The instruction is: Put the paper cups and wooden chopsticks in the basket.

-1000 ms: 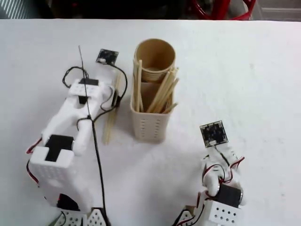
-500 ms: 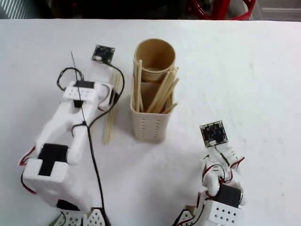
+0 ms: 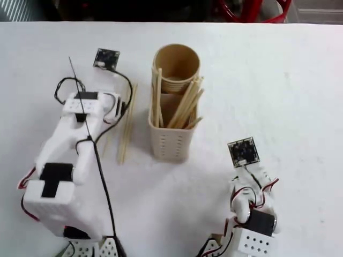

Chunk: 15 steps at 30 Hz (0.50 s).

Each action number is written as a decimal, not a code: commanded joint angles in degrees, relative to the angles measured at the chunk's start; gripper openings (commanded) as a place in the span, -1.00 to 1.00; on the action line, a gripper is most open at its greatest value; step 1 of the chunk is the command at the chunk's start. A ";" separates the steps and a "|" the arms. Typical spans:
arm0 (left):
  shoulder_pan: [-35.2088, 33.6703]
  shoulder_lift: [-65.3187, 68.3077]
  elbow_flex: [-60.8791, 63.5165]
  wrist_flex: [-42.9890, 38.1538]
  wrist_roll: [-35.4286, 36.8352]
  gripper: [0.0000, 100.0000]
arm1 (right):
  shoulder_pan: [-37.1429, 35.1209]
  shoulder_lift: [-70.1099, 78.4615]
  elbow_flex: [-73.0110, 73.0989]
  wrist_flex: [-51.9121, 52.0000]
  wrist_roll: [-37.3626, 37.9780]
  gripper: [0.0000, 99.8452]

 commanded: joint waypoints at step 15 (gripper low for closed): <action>-0.13 11.82 -17.41 15.47 -4.04 -0.74 | 0.22 -0.31 0.53 0.22 0.26 -0.89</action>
